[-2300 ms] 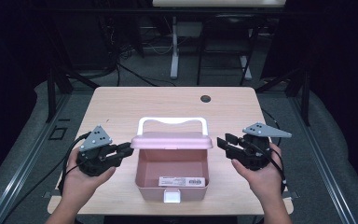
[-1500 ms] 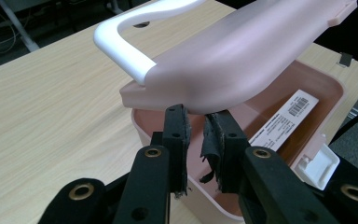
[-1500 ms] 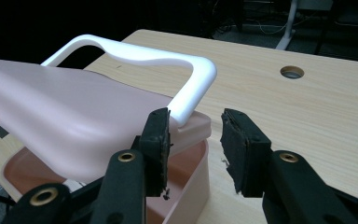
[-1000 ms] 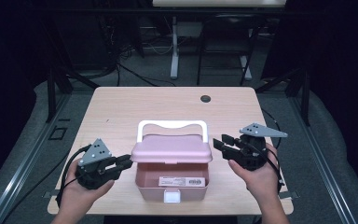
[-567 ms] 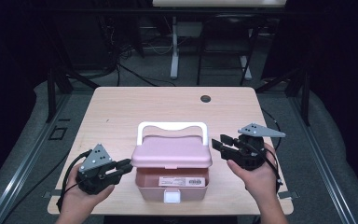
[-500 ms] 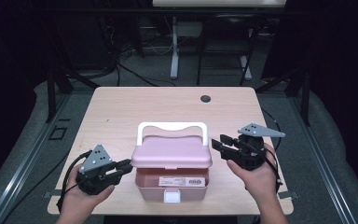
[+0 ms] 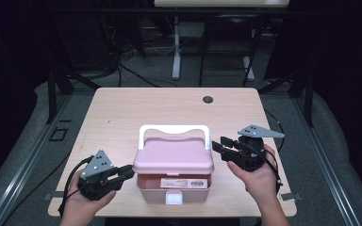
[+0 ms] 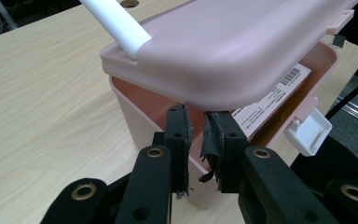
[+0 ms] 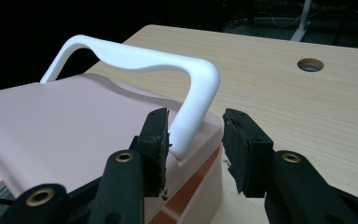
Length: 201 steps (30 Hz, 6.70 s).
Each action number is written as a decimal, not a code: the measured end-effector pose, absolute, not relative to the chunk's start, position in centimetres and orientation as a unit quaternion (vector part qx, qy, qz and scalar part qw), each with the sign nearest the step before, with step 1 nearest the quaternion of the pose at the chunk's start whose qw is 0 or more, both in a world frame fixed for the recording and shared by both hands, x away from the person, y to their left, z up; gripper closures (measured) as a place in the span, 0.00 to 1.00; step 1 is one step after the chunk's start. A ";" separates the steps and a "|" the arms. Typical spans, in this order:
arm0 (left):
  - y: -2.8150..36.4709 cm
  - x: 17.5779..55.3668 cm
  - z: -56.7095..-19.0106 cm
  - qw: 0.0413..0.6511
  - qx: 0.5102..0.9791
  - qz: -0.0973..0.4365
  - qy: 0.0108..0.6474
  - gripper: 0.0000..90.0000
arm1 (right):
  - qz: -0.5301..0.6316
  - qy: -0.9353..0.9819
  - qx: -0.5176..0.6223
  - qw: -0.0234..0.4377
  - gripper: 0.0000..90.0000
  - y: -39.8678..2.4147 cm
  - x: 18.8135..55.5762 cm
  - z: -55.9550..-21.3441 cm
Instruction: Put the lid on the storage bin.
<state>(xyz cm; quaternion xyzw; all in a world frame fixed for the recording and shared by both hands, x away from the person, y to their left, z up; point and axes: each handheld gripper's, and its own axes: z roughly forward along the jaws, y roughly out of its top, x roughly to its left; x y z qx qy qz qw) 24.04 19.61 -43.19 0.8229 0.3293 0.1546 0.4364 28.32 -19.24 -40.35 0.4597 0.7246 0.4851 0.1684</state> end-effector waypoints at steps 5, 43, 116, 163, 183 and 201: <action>19.6 23.9 -43.6 0.437 0.824 0.151 0.328 0.87 | 0.484 0.725 0.460 0.170 0.67 -19.2 28.4 -40.4; 19.6 23.0 -45.8 0.436 0.823 0.156 0.329 0.88 | 0.479 0.725 0.464 0.170 0.67 -19.1 28.7 -41.1; 20.1 22.8 -47.3 0.422 0.826 0.147 0.343 0.89 | 0.476 0.726 0.466 0.168 0.67 -19.0 28.9 -41.4; 21.4 25.1 -44.7 0.440 0.807 0.156 0.362 0.73 | 0.482 0.718 0.472 0.171 0.66 -19.6 28.8 -40.9; 21.5 27.4 -43.1 0.456 0.791 0.165 0.373 0.73 | 0.487 0.711 0.476 0.176 0.66 -20.2 28.7 -40.6; 21.3 30.9 -42.3 0.453 0.785 0.166 0.388 0.72 | 0.484 0.710 0.475 0.189 0.62 -20.6 29.0 -40.5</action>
